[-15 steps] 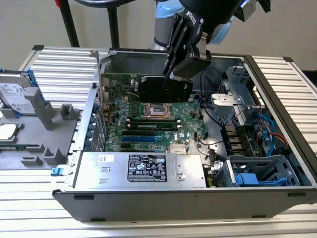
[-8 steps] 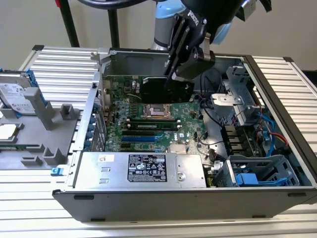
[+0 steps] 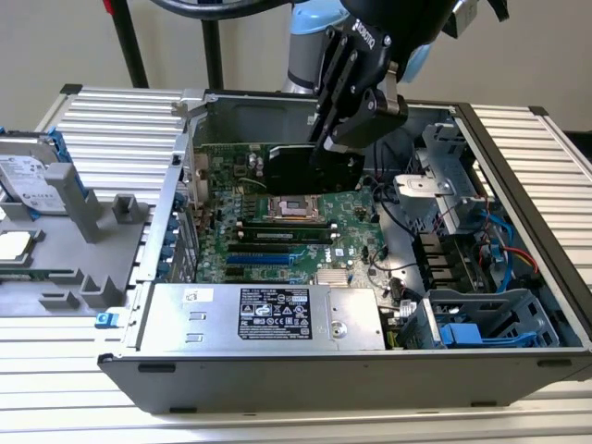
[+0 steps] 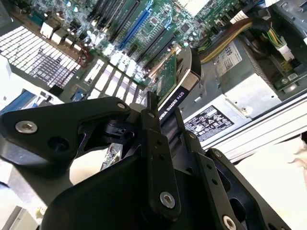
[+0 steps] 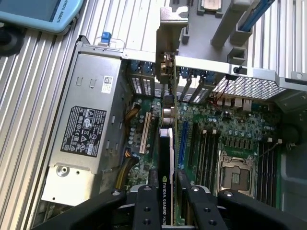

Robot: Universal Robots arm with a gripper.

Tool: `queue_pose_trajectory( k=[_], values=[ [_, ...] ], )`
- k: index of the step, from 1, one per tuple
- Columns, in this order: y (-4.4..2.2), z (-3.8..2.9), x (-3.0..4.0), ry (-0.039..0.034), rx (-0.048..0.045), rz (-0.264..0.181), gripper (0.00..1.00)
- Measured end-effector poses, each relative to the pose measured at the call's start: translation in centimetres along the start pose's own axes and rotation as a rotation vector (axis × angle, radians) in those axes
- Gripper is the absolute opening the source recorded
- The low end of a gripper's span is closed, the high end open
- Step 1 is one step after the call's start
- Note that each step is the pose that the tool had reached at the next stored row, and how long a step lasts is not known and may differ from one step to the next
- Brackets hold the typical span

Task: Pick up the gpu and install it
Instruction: 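Insert the gpu into the slot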

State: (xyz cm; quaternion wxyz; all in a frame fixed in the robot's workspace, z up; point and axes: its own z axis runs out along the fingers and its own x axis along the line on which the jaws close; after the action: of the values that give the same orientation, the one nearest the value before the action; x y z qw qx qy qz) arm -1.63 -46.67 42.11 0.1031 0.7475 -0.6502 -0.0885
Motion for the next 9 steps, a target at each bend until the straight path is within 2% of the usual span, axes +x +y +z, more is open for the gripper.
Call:
queue_pose_trajectory(
  k=[5, 9],
  values=[
    [-0.07, 0.23, -0.01, -0.0008, 0.0001, 0.003, 0.0],
    [-0.16, 0.52, -0.05, -0.0077, 0.0, 0.028, 0.0]
  ],
)
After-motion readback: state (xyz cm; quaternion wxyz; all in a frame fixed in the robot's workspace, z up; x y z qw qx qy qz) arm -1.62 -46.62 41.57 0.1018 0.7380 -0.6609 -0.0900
